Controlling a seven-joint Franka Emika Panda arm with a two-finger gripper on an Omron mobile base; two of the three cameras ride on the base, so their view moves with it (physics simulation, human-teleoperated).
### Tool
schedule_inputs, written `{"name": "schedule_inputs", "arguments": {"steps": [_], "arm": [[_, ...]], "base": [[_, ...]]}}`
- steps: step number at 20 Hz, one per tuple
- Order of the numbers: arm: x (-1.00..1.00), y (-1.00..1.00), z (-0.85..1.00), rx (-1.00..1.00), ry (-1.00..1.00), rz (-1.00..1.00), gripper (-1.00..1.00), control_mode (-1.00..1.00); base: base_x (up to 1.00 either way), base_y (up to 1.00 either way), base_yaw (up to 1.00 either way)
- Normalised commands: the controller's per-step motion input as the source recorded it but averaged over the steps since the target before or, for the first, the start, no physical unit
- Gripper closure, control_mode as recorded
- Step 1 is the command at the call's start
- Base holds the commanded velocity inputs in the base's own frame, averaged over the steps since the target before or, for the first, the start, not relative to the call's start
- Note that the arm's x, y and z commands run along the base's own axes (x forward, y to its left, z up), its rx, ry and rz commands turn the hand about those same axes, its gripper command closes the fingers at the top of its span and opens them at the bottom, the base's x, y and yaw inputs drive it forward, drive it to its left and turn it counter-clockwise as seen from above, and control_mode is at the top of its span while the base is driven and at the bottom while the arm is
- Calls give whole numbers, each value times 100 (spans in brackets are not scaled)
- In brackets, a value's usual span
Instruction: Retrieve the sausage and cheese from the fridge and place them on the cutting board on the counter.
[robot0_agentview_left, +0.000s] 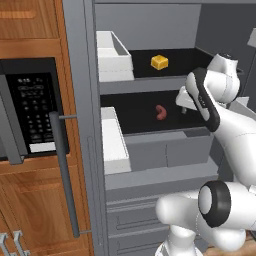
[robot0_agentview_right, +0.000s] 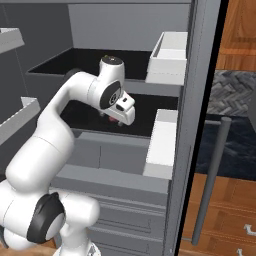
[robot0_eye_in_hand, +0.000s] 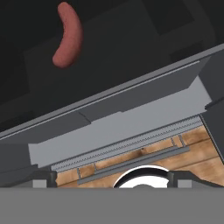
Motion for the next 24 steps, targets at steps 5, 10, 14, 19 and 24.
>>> {"name": "schedule_inputs", "arguments": {"steps": [5,10,14,19,24], "arm": [[0,0,0,0,0,0,-100,100],[0,0,0,0,0,0,-100,100],[0,0,0,0,0,0,-100,-100],[0,0,0,0,0,0,-100,-100],[-17,0,-3,1,-2,0,-100,-100]], "base": [[0,0,0],[0,0,0],[0,0,0],[0,0,0],[0,0,0]]}}
